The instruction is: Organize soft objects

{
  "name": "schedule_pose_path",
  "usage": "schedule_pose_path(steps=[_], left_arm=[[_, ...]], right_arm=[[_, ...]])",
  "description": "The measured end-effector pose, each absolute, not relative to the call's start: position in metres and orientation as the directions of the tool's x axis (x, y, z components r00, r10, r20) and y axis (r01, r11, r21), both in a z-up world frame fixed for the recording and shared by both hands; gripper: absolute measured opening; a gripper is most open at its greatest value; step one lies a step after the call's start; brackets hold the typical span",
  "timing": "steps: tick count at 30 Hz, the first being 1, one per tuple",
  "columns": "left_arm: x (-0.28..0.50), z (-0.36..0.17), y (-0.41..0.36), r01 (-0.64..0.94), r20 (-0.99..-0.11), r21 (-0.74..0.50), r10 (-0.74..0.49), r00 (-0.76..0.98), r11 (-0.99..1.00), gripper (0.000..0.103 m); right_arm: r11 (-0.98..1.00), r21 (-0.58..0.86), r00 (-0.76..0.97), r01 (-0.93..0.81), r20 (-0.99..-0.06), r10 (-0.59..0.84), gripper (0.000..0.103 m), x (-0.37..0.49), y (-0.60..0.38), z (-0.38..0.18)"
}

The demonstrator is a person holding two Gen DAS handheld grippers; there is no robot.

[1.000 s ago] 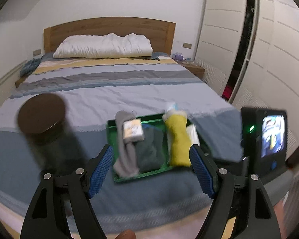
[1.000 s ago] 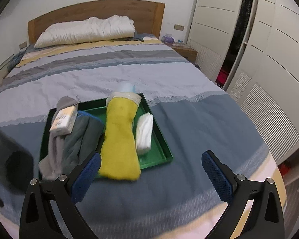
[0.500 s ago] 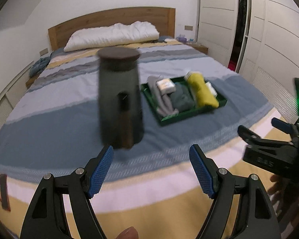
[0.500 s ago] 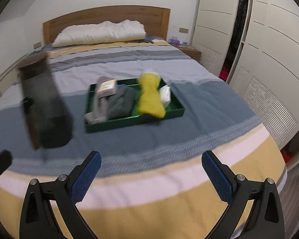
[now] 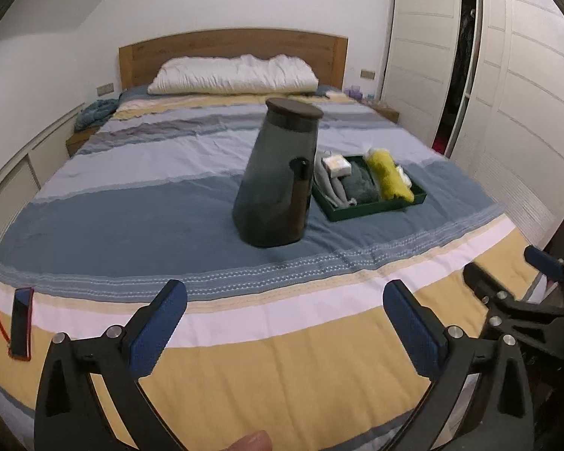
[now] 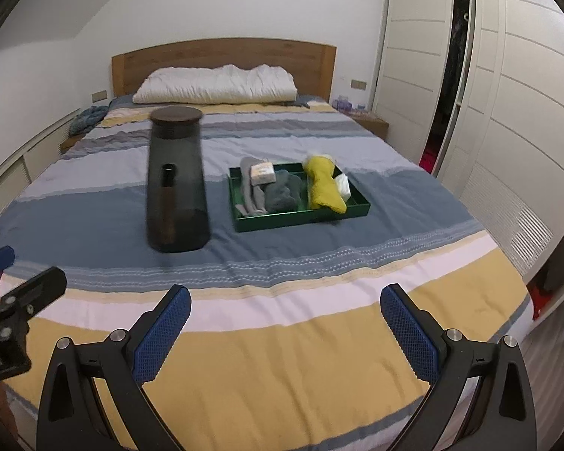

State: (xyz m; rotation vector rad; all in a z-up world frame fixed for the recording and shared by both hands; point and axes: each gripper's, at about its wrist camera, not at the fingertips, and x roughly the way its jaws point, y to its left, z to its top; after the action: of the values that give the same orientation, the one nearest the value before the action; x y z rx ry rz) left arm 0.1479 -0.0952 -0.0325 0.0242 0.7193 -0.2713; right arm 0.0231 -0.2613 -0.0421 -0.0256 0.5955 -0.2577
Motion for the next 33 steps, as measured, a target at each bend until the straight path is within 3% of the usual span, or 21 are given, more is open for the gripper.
schedule_pose_path(steps=[13, 21, 33], left_arm=[[0.083, -0.005, -0.054, 0.271, -0.559, -0.085, -0.271, 0.783, 0.959, 0.102], [0.072, -0.027, -0.047, 0.241, -0.598, -0.074, -0.236, 0.766, 0.968, 0.102], [0.074, -0.032, -0.046, 0.209, -0.585, -0.03, -0.187, 0.789, 0.978, 0.102]], right_arm=[[0.963, -0.099, 0.831, 0.251, -0.488, -0.267, 0.103, -0.058, -0.215, -0.025], [0.962, -0.111, 0.835, 0.251, -0.477, -0.273, 0.103, -0.079, -0.202, -0.028], [0.958, -0.092, 0.82, 0.273, -0.498, -0.282, 0.103, -0.066, -0.197, -0.038]])
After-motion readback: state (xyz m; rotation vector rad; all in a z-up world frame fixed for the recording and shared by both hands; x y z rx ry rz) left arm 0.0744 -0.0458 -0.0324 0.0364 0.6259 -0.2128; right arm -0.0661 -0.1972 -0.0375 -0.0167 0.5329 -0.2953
